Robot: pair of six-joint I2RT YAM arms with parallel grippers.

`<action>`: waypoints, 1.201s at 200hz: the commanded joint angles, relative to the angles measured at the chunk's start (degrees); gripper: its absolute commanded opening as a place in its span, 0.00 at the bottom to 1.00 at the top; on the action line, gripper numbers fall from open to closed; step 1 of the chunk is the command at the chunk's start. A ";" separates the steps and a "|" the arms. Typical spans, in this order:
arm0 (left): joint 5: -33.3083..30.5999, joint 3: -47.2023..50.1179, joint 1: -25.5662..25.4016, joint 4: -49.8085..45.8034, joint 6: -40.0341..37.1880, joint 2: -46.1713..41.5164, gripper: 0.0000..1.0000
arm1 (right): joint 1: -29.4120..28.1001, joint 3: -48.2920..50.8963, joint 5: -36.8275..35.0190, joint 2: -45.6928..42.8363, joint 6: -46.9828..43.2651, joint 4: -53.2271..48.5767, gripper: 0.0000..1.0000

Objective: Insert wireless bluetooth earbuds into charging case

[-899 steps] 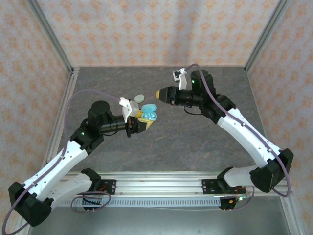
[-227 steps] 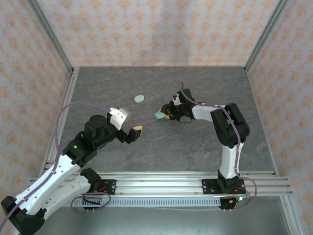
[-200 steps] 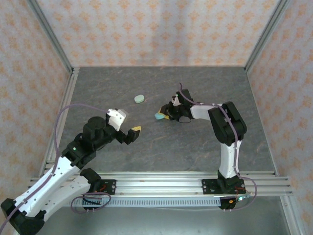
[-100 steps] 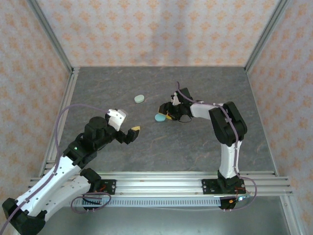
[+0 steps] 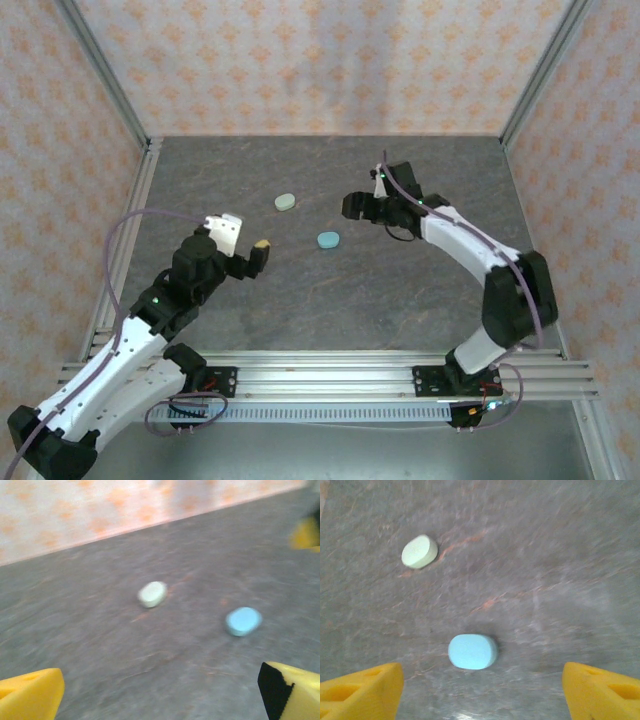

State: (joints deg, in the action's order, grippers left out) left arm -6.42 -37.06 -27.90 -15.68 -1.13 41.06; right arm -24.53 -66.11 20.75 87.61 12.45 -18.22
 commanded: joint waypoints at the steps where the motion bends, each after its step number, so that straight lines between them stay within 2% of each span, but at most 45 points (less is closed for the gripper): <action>1: -16.62 0.10 2.83 -0.04 5.31 2.31 1.00 | 0.44 4.85 -15.49 -6.95 -6.43 -1.62 0.90; 15: -18.66 1.20 4.40 1.75 7.24 3.42 1.00 | 0.66 8.64 -22.58 -10.82 -7.79 0.77 1.00; 32: -21.71 3.17 5.43 4.93 7.70 4.02 1.00 | 0.91 13.67 -32.91 -14.39 -9.72 4.01 0.99; 45: -22.92 5.34 6.20 8.50 3.39 5.18 1.00 | 1.44 17.88 -42.22 -16.86 -10.01 7.71 0.99; 54: -23.78 6.76 6.70 11.27 0.74 6.45 1.00 | 2.35 20.98 -45.16 -18.41 -9.99 10.68 0.99; 86: -23.99 8.84 10.88 15.42 0.28 12.20 1.00 | 5.74 36.32 -43.31 -22.95 -18.13 33.13 0.99; 107: -20.95 10.65 14.59 19.61 2.53 15.81 1.00 | 8.51 41.92 -44.07 -21.91 -19.22 42.32 0.99; 150: -14.39 10.87 17.86 27.69 0.18 23.01 1.00 | 12.64 47.42 -41.59 -13.16 -17.09 60.19 0.99; 200: -9.91 14.53 23.07 40.60 1.25 27.12 1.00 | 16.65 47.65 -35.80 -7.22 -17.86 68.69 0.99; 231: -4.69 17.34 26.11 49.59 2.27 28.67 1.00 | 20.22 52.19 -36.55 3.28 -14.06 88.27 0.99; 240: -3.21 17.67 26.39 51.70 2.06 29.82 1.00 | 20.23 51.77 -36.37 1.39 -13.60 85.29 0.99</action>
State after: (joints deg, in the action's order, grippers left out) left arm -14.44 -20.86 -2.57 25.26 0.16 69.01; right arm -5.28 -16.40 -16.03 87.29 -3.86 56.64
